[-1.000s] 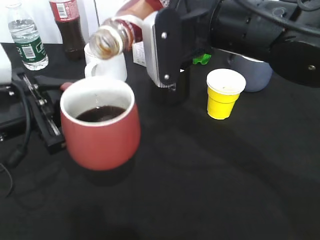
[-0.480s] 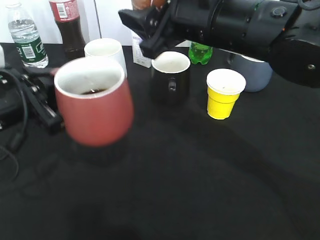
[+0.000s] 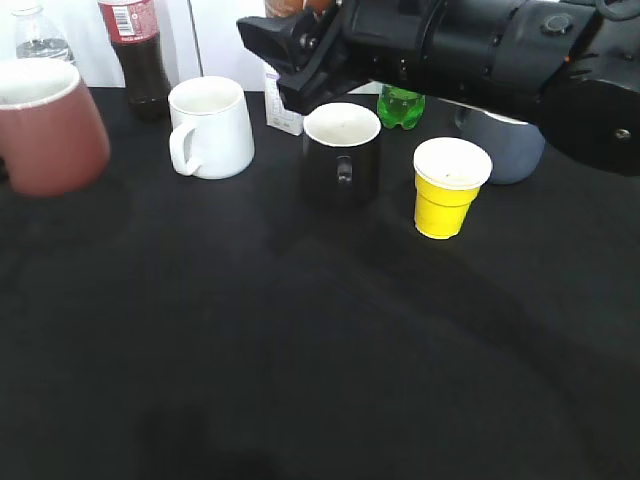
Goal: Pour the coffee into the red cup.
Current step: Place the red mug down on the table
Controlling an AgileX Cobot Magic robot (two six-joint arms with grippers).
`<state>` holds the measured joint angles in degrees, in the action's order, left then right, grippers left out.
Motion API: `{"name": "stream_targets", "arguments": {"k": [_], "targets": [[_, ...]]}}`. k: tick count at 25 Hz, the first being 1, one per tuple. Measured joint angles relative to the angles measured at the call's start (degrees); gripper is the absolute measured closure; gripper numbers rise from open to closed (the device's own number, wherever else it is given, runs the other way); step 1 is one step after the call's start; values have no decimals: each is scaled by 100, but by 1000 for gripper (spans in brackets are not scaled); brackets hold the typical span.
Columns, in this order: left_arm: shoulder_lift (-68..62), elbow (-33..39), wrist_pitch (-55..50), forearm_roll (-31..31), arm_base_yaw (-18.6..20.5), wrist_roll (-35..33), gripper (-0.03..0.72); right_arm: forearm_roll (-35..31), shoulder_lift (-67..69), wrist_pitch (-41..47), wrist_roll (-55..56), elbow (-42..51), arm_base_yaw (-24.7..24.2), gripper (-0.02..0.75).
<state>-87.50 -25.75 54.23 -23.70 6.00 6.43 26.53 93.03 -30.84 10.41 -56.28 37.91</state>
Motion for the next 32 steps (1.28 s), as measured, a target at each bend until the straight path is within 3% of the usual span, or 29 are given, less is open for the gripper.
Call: {"name": "stream_targets", "arguments": {"k": [13,19,23,32], "targets": [[-3152,-2376,536,209,96,-39,622,0,0,0,10,0,0,209],[-3442,-2443,733,160,96,-123,601,-31,0,0,10,0,0,209],[-3442,-2447,834,164,96,-104,394,-37,0,0,10,0,0,209],[-2949,-1971,532,174,96,-97,376,-52,0,5,10,0,0,211]]}}
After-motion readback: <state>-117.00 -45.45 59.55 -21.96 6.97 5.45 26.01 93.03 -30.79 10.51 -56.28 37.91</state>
